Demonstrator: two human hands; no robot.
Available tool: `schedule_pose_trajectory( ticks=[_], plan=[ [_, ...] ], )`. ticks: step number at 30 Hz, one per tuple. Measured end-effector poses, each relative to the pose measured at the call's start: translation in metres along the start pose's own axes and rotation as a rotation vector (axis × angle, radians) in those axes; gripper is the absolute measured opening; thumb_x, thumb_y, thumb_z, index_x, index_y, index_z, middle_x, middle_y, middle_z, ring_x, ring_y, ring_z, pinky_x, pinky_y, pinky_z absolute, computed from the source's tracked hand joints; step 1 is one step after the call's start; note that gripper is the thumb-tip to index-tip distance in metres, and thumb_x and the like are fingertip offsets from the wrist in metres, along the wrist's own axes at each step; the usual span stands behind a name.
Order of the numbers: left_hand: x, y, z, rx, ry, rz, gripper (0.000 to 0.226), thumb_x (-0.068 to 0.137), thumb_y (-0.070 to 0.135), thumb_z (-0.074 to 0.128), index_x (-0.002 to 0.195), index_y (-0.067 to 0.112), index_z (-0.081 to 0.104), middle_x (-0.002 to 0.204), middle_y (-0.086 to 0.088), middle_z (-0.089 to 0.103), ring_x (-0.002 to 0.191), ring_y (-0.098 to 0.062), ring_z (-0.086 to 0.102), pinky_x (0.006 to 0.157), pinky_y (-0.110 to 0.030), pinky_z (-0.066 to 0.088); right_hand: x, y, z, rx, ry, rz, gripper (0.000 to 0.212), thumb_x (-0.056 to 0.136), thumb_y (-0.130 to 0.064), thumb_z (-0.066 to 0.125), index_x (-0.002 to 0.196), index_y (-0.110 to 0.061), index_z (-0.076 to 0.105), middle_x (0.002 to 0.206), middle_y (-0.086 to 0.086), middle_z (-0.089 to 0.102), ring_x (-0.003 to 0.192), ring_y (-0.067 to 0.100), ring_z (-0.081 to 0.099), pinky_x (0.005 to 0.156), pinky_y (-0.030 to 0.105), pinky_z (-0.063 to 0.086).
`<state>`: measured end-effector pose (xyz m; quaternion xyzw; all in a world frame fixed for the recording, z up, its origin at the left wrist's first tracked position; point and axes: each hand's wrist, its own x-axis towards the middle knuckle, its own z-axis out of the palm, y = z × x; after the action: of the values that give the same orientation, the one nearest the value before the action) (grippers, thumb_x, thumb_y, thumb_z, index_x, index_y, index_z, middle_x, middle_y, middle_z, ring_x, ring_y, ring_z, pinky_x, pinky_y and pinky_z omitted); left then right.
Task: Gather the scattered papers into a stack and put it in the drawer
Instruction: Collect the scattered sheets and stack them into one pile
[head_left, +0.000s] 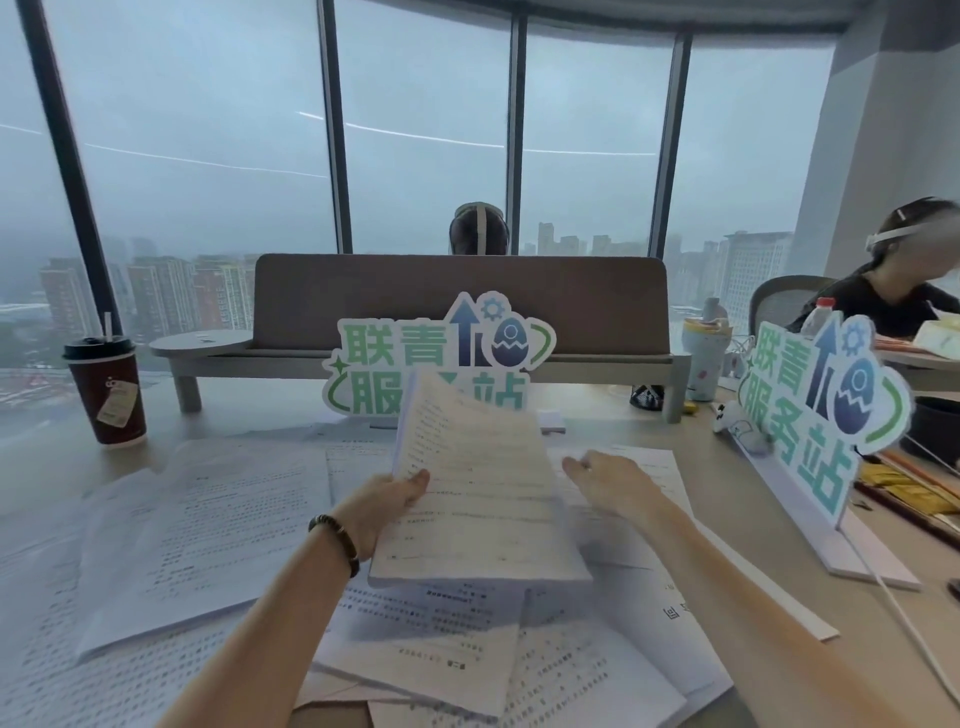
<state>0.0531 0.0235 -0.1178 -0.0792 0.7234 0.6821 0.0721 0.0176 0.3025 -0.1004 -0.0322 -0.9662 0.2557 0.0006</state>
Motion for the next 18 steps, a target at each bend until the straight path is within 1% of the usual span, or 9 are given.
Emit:
schedule_pose_trajectory(
  ticks=[1,3,5,7,9,11,13,15,18],
  plan=[
    [0.002,-0.003,0.000,0.058,0.004,-0.031,0.029,0.099,0.025,0.057,0.114,0.001,0.065,0.101,-0.019,0.074,0.089,-0.035,0.071,0.076,-0.044,0.060,0.006,0.015,0.002,-0.165,0.008,0.083,0.059,0.098,-0.058,0.029,0.133,-0.017,0.053,0.139,0.013,0.053,0.126,0.035,0.050,0.106,0.049,0.038],
    [0.006,-0.008,0.002,0.171,0.024,-0.066,0.032,0.100,0.022,0.056,0.118,-0.003,0.063,0.103,-0.019,0.072,0.086,-0.032,0.070,0.071,-0.039,0.059,0.016,0.041,0.005,-0.355,-0.030,0.195,0.071,0.090,-0.070,0.026,0.132,-0.020,0.056,0.139,0.014,0.054,0.128,0.038,0.048,0.110,0.061,0.029],
    [0.008,-0.009,0.003,0.207,0.028,-0.083,0.030,0.100,0.021,0.056,0.117,-0.003,0.063,0.099,-0.018,0.073,0.079,-0.030,0.071,0.060,-0.034,0.058,0.022,0.054,0.006,-0.429,-0.079,0.233,0.079,0.083,-0.076,0.025,0.131,-0.022,0.058,0.140,0.014,0.054,0.129,0.038,0.047,0.110,0.067,0.025],
    [0.007,-0.007,0.004,0.214,0.031,-0.094,0.029,0.101,0.022,0.055,0.113,-0.003,0.064,0.087,-0.015,0.073,0.067,-0.025,0.072,0.050,-0.030,0.056,0.020,0.052,0.005,-0.426,-0.076,0.247,0.074,0.088,-0.074,0.029,0.137,-0.023,0.053,0.147,0.014,0.047,0.134,0.040,0.040,0.110,0.070,0.020],
    [0.006,-0.006,0.005,0.210,0.034,-0.100,0.029,0.101,0.022,0.054,0.112,-0.003,0.063,0.083,-0.014,0.073,0.062,-0.024,0.071,0.046,-0.029,0.055,0.016,0.048,0.004,-0.413,-0.055,0.216,0.069,0.090,-0.071,0.034,0.138,-0.024,0.052,0.147,0.012,0.044,0.134,0.039,0.039,0.109,0.063,0.028],
    [0.007,-0.007,0.005,0.203,0.029,-0.102,0.029,0.101,0.022,0.054,0.113,-0.003,0.063,0.089,-0.016,0.073,0.069,-0.027,0.071,0.049,-0.031,0.056,0.017,0.049,0.006,-0.356,-0.032,0.153,0.067,0.089,-0.070,0.036,0.129,-0.021,0.058,0.137,0.010,0.054,0.124,0.034,0.050,0.102,0.047,0.043],
    [0.008,-0.007,0.005,0.200,0.028,-0.109,0.029,0.100,0.022,0.055,0.114,-0.003,0.062,0.097,-0.019,0.073,0.076,-0.031,0.071,0.055,-0.034,0.058,0.019,0.050,0.004,-0.287,0.008,0.115,0.063,0.091,-0.066,0.041,0.125,-0.017,0.060,0.127,0.010,0.061,0.115,0.031,0.057,0.093,0.037,0.048],
    [0.010,-0.008,0.004,0.208,0.032,-0.107,0.030,0.100,0.023,0.056,0.115,-0.003,0.063,0.100,-0.020,0.073,0.080,-0.032,0.071,0.060,-0.036,0.058,0.021,0.052,0.004,-0.259,0.055,0.160,0.066,0.088,-0.069,0.045,0.126,-0.017,0.057,0.126,0.011,0.060,0.116,0.031,0.056,0.093,0.036,0.047],
    [0.014,-0.010,0.003,0.207,0.034,-0.103,0.032,0.100,0.023,0.056,0.116,-0.003,0.063,0.101,-0.021,0.073,0.086,-0.036,0.071,0.063,-0.039,0.059,0.016,0.051,0.003,-0.343,0.073,0.259,0.072,0.080,-0.079,0.048,0.126,-0.024,0.055,0.133,0.011,0.054,0.124,0.032,0.046,0.100,0.043,0.037]
  ],
)
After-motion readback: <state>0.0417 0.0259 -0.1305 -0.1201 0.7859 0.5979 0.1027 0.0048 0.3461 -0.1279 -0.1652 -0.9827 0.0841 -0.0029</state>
